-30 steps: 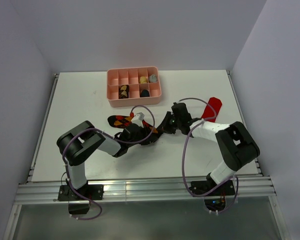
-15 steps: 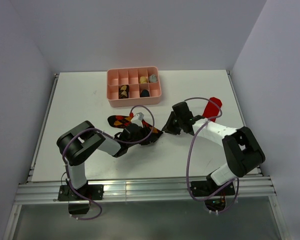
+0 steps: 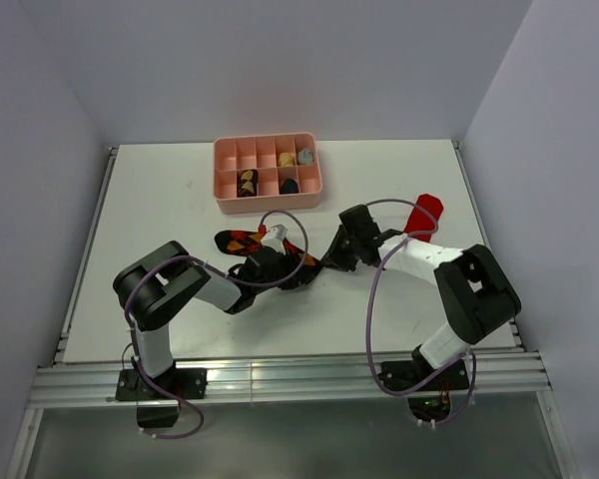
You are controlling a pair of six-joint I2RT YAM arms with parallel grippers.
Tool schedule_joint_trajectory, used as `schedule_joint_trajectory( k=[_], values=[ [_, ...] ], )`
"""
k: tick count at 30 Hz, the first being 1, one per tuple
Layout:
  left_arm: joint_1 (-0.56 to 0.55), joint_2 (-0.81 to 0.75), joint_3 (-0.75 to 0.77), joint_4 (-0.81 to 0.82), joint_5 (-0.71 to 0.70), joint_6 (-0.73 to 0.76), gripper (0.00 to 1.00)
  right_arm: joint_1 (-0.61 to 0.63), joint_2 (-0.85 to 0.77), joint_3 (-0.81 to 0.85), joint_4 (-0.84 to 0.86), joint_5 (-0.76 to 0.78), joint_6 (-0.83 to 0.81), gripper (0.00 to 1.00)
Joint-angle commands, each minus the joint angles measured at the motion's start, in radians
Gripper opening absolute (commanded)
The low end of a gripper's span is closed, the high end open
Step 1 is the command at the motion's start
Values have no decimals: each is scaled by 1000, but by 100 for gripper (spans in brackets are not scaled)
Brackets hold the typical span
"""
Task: Roll the socks
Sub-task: Roll the sock at the center of the board.
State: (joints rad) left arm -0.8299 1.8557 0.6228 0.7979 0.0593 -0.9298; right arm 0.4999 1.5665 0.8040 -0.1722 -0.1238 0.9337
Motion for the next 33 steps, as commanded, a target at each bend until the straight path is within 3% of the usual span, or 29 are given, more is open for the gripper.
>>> schedule_joint_trajectory(
  k=[1, 22, 33],
  values=[
    [8, 2, -23, -52, -13, 13, 11, 19, 13, 50, 48, 1, 22, 29],
    [8, -10, -32, -40, -10, 14, 14, 60, 190, 146, -41, 46, 16, 13],
    [-18, -217, -71, -147, -108, 110, 25, 62, 273, 204, -151, 73, -10, 11]
  ],
)
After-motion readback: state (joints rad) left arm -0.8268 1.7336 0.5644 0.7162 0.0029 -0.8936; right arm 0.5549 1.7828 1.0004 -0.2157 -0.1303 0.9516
